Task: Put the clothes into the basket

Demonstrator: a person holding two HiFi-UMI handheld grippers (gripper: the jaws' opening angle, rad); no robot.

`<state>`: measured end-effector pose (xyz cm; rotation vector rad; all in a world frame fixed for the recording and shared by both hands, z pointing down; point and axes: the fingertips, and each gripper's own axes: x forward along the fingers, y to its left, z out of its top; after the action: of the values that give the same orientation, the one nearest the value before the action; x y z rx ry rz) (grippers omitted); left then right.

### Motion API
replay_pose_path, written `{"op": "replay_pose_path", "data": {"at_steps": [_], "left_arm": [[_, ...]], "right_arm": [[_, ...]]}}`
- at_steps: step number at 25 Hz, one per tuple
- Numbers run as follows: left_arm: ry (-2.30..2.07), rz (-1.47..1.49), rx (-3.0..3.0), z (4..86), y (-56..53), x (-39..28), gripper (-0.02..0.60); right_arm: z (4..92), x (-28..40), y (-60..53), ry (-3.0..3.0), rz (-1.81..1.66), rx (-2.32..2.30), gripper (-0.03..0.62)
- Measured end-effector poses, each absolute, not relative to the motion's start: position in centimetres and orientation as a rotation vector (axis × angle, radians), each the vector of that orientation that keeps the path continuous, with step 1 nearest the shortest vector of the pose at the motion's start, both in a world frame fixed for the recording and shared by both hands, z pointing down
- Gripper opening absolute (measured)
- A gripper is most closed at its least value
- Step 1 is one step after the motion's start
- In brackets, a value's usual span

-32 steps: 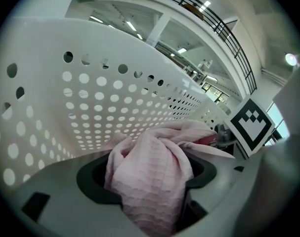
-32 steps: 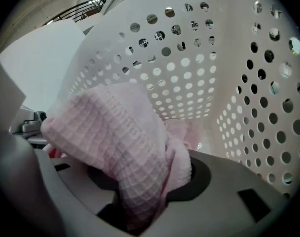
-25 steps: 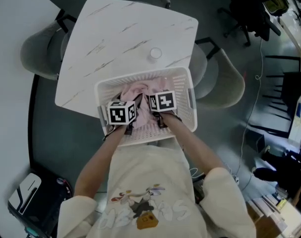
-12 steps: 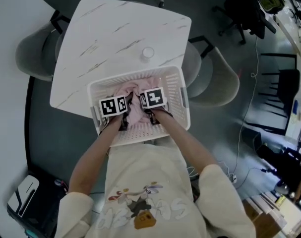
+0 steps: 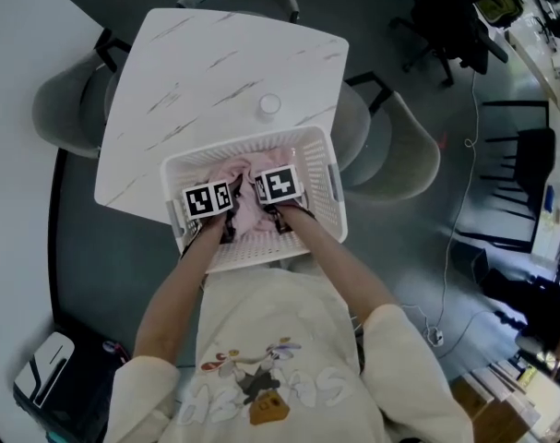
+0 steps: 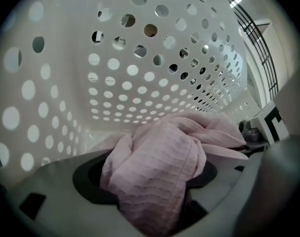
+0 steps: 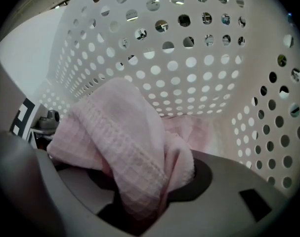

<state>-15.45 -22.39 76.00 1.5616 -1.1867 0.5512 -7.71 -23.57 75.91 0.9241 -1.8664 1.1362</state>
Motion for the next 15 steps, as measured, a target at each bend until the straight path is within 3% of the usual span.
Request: {"op": "replay_pose_path", "data": {"at_steps": [3, 10, 15], "left_arm": [[-1.221, 0.585, 1.607, 74.8, -22.2, -15.6, 0.345], [-1.209, 0.608, 1.638, 72.0, -22.0, -15.7, 0.348], [-1.247, 0.589, 1.672, 70.1, -22.4, -16.1, 0.35]], "right_arm": [[75.5, -7.0, -23.3, -1.844, 1.122, 0.902, 0.23], [73.5, -6.2, -23.5, -1.855, 1.054, 0.897, 0.315], [71.6, -6.4, -24.5, -1.903, 1.052, 0.939, 0.322]]}}
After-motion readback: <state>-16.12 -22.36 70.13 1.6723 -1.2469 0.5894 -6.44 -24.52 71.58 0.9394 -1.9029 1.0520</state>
